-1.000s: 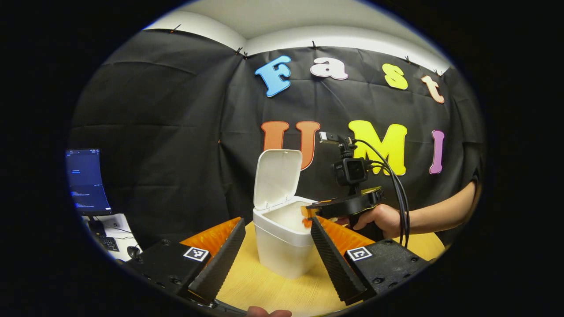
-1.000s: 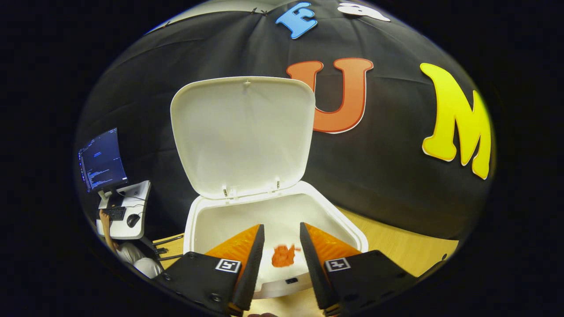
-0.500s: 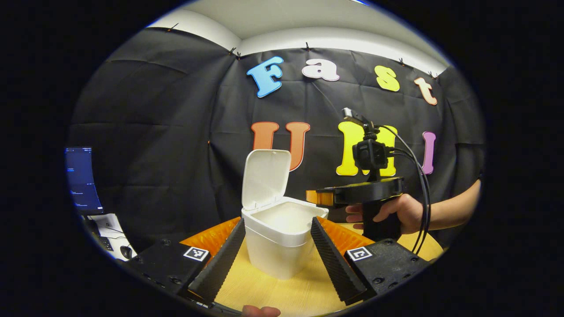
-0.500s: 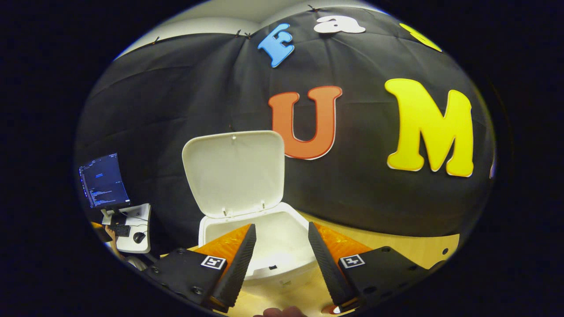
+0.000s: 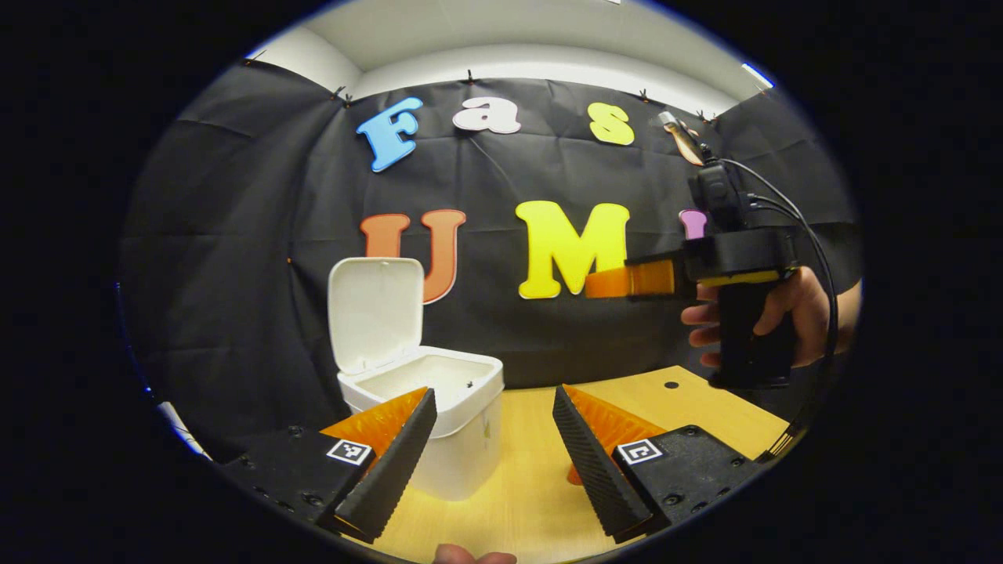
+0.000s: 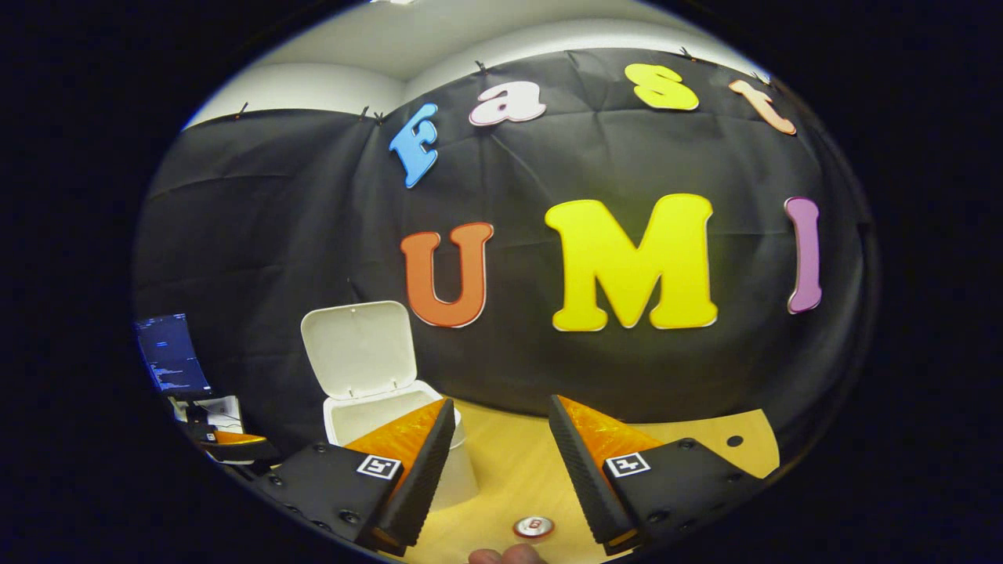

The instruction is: Press the lid of the desktop garbage bin to open it, pick up the crumpled paper on the desktop and throw it into the bin, then pick up the pop can on the desktop and drop it into the bin, and finally close the garbage bin lid.

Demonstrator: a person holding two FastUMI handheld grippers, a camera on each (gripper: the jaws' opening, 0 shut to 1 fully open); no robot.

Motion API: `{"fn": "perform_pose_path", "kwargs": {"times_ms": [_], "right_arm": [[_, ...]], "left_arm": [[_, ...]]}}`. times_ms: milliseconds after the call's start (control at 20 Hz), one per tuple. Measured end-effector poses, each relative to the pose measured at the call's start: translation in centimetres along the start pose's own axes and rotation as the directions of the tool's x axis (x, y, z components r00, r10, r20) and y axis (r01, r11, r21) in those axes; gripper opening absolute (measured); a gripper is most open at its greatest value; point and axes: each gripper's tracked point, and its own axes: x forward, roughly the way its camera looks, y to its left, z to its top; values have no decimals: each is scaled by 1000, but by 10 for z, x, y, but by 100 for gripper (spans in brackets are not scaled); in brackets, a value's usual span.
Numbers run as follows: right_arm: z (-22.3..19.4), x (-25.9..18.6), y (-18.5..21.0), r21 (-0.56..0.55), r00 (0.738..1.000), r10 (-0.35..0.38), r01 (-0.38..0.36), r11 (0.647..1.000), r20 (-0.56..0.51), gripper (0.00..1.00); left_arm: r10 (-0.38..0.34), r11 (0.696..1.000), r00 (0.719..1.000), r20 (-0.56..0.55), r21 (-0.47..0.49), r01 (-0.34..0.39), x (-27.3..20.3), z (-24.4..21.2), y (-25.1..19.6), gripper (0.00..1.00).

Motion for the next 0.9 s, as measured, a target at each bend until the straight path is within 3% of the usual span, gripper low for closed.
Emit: {"fn": "perform_pose_path", "kwargs": {"times_ms": [200,450,700,900], "right_arm": [[7,-55,-60,-36,989,-135,138,990,65,80],[11,-112,-105,-35,959,-242,250,968,150,81],[-21,-145,-146,-17,934,-337,341,940,119,82],[-59,-158,-167,-40,929,-369,370,928,37,82]], "left_arm": [[-98,995,994,-43,-15,98,19,-35,-40,98],[-161,987,983,-88,-21,160,36,-83,-68,98],[-177,984,971,-158,-11,178,58,-147,-92,98],[-175,985,957,-233,-33,172,82,-202,-108,98]]}}
